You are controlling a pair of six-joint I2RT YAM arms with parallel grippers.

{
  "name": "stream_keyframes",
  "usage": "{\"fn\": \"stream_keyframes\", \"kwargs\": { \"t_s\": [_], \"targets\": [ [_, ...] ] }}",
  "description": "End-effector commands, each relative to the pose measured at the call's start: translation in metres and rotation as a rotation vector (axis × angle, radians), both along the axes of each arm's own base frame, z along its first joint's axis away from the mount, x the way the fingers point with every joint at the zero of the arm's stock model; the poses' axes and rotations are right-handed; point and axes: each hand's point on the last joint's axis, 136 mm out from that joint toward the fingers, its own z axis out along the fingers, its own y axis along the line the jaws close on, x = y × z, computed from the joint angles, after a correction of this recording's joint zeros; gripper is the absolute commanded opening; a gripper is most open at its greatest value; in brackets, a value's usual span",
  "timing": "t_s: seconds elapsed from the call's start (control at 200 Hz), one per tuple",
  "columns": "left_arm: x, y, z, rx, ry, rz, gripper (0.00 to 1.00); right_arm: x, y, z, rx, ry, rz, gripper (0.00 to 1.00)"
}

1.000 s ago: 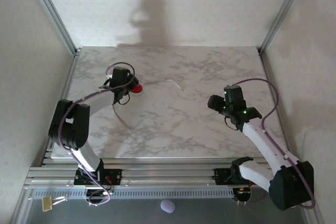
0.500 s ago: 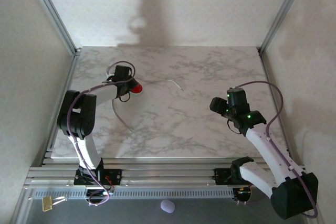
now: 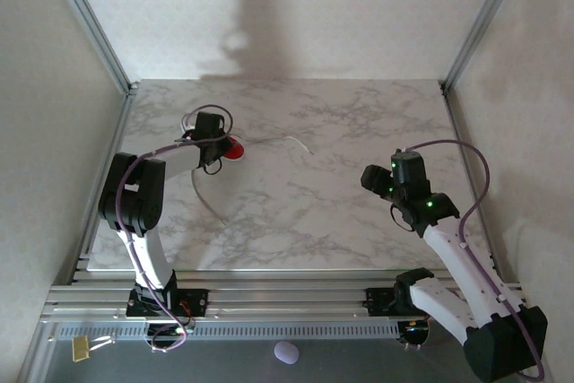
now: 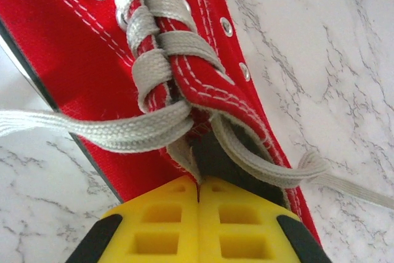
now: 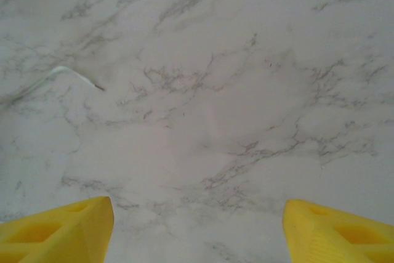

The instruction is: Tie the shoes

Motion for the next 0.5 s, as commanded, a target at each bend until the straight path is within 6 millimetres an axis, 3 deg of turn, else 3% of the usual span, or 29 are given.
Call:
{"fn": "stream_keyframes", "kwargs": {
  "t_s": [0.0, 0.12, 0.225, 0.355, 0.496],
  "targets": [
    [-0.007, -0.030, 0.018, -0.023, -0.033, -0.166, 0.00, 0.004, -0.002, 0.003, -0.042, -0.023, 0.007, 0.73],
    [-0.021, -0.062, 0.034, -0.020, -0.064, -0.300, 0.00, 0.008, 0.008, -0.003, -0.062, -0.014, 0.083, 0.74],
    [-0.038, -0.076, 0.041, -0.036, -0.080, -0.368, 0.00, 0.013, 0.023, -0.008, -0.092, 0.000, 0.177, 0.75],
    [-0.058, -0.078, 0.043, -0.019, -0.072, -0.404, 0.00, 0.021, 0.048, -0.019, -0.173, 0.060, 0.301, 0.75],
    [-0.077, -0.064, 0.041, 0.040, -0.038, -0.380, 0.00, 0.038, 0.083, -0.038, -0.248, 0.146, 0.434, 0.74]
  ]
}}
